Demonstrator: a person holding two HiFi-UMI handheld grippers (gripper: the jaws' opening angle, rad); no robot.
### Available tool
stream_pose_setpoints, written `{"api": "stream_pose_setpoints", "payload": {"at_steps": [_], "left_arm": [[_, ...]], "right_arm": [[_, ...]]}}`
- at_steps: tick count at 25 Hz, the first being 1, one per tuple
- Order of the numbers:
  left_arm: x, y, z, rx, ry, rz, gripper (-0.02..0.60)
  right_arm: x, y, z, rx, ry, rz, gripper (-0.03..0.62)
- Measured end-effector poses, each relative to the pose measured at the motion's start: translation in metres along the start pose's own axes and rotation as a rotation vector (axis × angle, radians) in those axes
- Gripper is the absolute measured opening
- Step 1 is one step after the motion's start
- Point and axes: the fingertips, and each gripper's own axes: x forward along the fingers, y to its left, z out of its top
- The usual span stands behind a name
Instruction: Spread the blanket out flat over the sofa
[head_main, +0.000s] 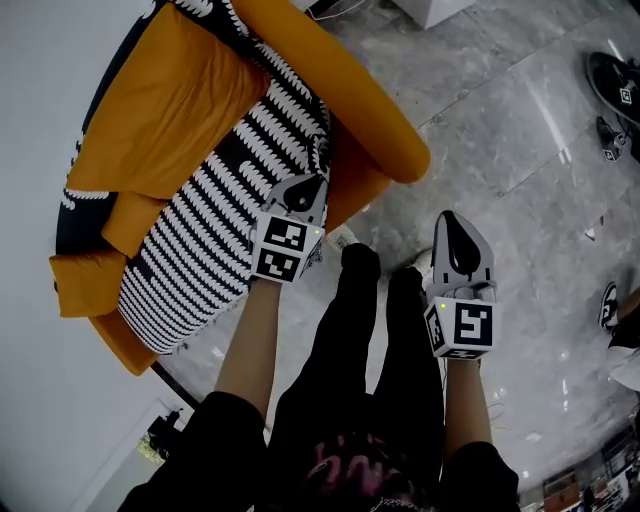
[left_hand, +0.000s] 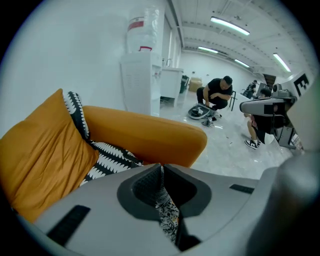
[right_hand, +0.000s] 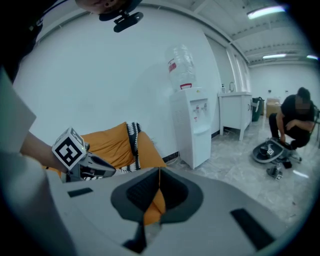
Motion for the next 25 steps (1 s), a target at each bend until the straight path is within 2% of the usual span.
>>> {"api": "stream_pose_setpoints", "payload": {"at_steps": [11,22,25], "left_arm": [[0.042,-0.093,0.010,0.077,0.037,-0.102,0.026],[0.100,-0.127,0.006,0.201,0.117,-0.178,0.026],[0.111,-0.131,0.003,0.206,0.131,-0.184,0.026]], "right_arm": [[-0.037,-0.058,-0.031,0.069,0.003,-0.085,0.021],[-0.051,-0.100,-0.070,0.170,0.019,-0.195,0.021],[-0.053,-0.107,-0.076,0.188,0.019,-0.220,0.021]]}}
